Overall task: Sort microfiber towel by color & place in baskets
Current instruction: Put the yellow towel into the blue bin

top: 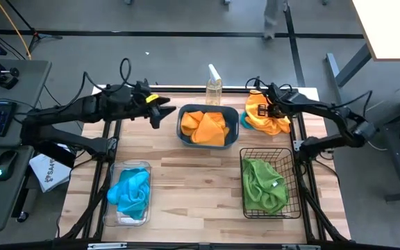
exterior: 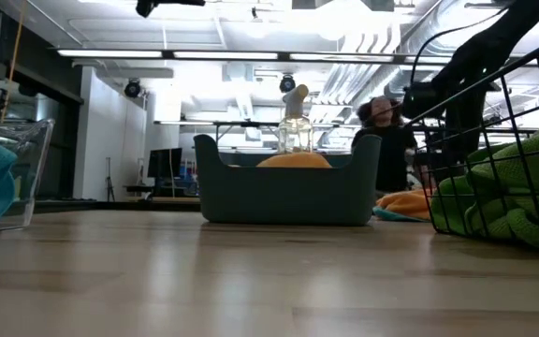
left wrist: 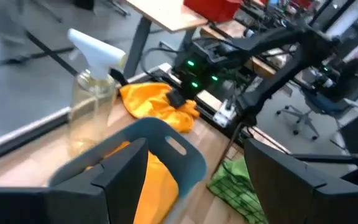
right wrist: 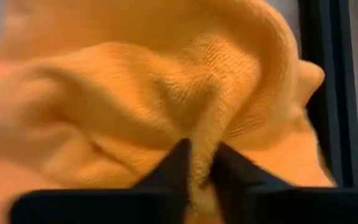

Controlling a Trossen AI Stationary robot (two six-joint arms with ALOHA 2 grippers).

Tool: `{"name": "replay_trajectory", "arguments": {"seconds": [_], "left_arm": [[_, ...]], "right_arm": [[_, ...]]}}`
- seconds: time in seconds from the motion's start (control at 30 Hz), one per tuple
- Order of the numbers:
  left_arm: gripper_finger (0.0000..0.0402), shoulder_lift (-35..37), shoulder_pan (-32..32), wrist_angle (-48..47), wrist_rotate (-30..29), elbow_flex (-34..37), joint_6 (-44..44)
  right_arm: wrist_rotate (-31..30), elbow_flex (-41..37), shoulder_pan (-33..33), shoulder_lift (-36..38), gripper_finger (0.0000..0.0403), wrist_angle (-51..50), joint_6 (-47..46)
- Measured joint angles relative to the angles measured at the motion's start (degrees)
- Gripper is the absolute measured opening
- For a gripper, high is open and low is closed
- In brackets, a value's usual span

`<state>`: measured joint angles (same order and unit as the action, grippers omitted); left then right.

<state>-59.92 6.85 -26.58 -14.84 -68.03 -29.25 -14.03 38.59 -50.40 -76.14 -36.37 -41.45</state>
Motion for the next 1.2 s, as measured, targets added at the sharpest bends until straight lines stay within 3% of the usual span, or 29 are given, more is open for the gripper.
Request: {"name": "replay_trajectory", "arguments": {"seconds": [0.07,0.37,0.63,0.87,1.2], "left_arm": [[0.0255,1.0,0.0,0.1,-1.6,0.0,0.8],[0.0255,8.1,0.0,1.2,-7.9,0.0,5.5],[0.0255,12.4,0.0,1.2,-11.5,0.0,10.3],[0.0255,12.4,1.1,1.2,-11.5,0.0,12.0],[0.0255,12.3,2.9,1.2,-11.5,0.0,12.6]], "right_arm": [[0.3,0.0,0.9,2.5,0.0021,-0.6,1.6],[-0.8,11.0,5.6,21.5,0.0006,-8.5,2.9],[1.0,27.5,15.0,31.7,0.0002,1.4,5.9],[1.7,32.4,28.6,28.4,0.0001,16.7,8.5],[1.5,32.1,41.8,10.6,0.0,32.8,10.1]]}}
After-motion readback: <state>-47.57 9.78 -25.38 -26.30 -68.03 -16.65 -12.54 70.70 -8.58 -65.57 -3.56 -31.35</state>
